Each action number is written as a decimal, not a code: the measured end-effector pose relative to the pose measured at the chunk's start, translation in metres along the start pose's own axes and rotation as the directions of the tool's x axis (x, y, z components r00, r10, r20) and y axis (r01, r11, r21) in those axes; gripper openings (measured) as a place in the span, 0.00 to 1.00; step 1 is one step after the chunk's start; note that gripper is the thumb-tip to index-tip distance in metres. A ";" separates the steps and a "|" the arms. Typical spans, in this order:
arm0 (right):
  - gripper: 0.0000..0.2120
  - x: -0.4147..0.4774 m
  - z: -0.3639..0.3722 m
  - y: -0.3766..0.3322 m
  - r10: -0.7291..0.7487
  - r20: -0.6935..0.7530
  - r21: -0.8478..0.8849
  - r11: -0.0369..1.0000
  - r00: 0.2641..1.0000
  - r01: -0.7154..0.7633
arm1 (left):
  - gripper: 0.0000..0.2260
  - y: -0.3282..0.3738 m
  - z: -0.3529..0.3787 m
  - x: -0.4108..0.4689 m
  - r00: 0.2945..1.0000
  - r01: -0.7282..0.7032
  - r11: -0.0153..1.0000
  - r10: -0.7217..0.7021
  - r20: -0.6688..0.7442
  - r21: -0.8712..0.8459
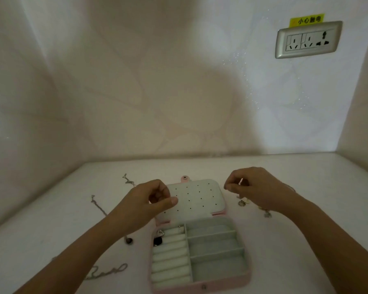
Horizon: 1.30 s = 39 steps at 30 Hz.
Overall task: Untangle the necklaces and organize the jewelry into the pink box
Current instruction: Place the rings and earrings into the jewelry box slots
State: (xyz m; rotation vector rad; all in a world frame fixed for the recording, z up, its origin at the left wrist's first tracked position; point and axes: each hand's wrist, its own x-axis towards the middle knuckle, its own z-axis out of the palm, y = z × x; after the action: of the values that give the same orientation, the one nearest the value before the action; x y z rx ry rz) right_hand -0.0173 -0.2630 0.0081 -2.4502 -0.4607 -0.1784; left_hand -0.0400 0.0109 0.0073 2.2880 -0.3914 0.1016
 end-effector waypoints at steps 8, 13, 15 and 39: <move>0.13 -0.007 -0.045 0.058 0.306 -0.140 -0.194 0.924 0.942 -0.329 | 0.11 0.025 0.036 0.032 0.924 -0.214 0.965 0.149 0.353 0.153; 0.13 -0.007 -0.049 0.065 0.357 -0.079 -0.226 0.903 0.931 -0.365 | 0.12 0.022 0.046 0.047 0.892 -0.220 0.962 0.132 0.432 0.161; 0.13 -0.007 -0.049 0.065 0.358 -0.045 -0.244 0.901 0.933 -0.358 | 0.12 0.018 0.047 0.048 0.890 -0.215 0.966 0.135 0.436 0.141; 0.20 -0.019 -0.058 0.096 0.494 -0.099 0.020 0.869 0.864 -0.494 | 0.15 0.023 0.076 0.033 0.925 -0.227 0.966 0.174 0.337 0.125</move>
State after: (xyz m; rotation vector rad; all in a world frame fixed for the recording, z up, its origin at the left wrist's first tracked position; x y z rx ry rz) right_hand -0.0005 -0.3743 -0.0047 -2.4620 0.2231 -0.0836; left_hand -0.0195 -0.0672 -0.0214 2.4227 -0.8175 -0.1487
